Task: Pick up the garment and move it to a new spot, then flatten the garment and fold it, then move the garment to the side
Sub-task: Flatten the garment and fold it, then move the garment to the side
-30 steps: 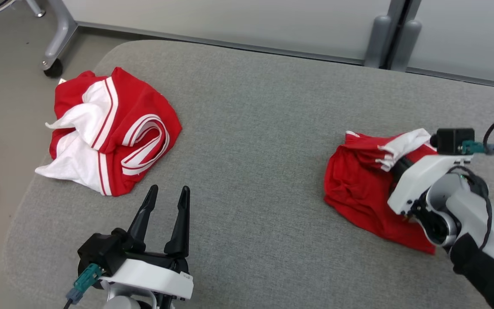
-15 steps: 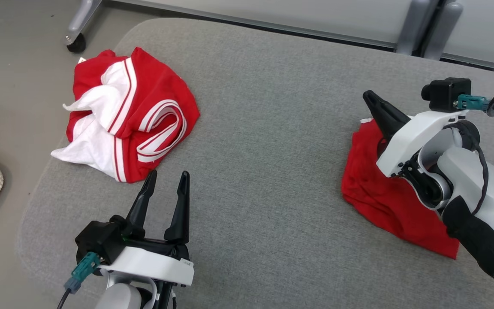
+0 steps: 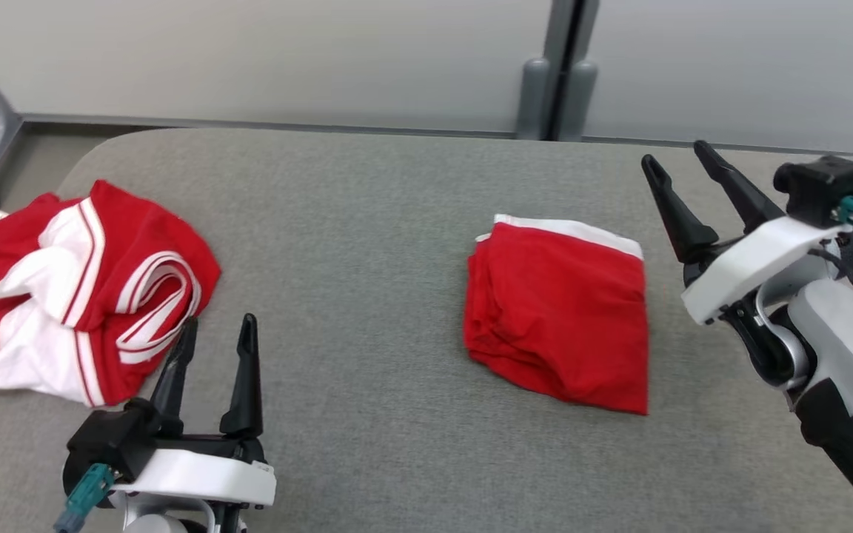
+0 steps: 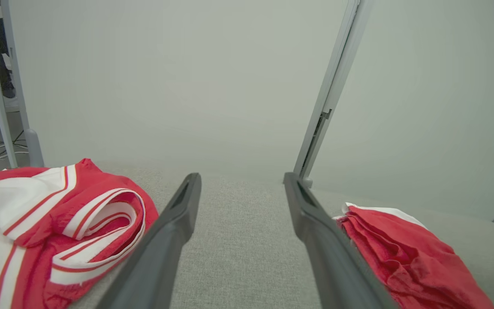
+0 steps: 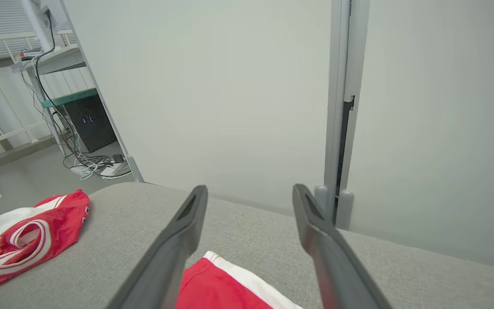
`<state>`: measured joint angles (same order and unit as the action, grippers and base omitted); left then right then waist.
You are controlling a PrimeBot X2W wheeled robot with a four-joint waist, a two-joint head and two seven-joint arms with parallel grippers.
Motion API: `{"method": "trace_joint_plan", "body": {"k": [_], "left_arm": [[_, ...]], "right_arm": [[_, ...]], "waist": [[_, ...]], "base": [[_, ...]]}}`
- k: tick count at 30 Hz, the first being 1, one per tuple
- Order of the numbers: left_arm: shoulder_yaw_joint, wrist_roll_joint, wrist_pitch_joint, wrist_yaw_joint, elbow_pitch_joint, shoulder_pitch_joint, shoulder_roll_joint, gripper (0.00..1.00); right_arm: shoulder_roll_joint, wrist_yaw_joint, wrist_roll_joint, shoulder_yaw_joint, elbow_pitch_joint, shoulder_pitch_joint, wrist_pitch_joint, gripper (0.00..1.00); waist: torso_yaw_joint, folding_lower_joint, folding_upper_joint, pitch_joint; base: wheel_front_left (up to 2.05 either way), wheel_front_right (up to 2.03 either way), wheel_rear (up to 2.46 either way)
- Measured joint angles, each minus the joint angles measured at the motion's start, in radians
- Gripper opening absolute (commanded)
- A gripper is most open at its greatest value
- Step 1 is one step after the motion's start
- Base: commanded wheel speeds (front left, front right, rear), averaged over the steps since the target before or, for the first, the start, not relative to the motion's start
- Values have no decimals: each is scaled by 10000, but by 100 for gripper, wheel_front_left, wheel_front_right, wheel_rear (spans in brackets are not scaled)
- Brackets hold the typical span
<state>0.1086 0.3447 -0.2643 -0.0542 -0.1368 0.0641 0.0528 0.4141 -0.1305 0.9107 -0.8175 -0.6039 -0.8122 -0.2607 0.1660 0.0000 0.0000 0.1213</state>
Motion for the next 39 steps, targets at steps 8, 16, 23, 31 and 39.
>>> {"method": "trace_joint_plan", "body": {"k": [8, 16, 23, 31, 39], "left_arm": [[-823, -209, 0, -59, 132, -238, 23, 100], [-1066, -491, 0, -105, 199, -417, 6, 100], [-1237, -917, 2, -151, -17, -786, -8, 100], [-1218, -978, 0, -199, -54, -802, -29, 100], [-1037, -980, 0, -198, -58, -801, -35, 100]], "right_arm": [[-403, 0, -2602, 3645, 2274, 3354, -13, 100], [-1413, 0, -4121, 5917, 3992, 5939, -13, 100], [-1983, 0, -5099, 6450, 4447, 7094, -29, 100], [-2127, 0, -5334, 6470, 4479, 7216, -31, 100], [-2125, 0, -5509, 6706, 4303, 7258, -35, 100]], "waist": [[-1584, 0, 0, -716], [-2126, 0, 0, -1001], [-2020, 0, 0, -1051], [-1879, 0, 0, -1128], [-1725, 0, 0, -1191]], "base": [[0, 0, 0], [0, 0, 0], [0, 0, 0], [0, 0, 0], [0, 0, 0]]}}
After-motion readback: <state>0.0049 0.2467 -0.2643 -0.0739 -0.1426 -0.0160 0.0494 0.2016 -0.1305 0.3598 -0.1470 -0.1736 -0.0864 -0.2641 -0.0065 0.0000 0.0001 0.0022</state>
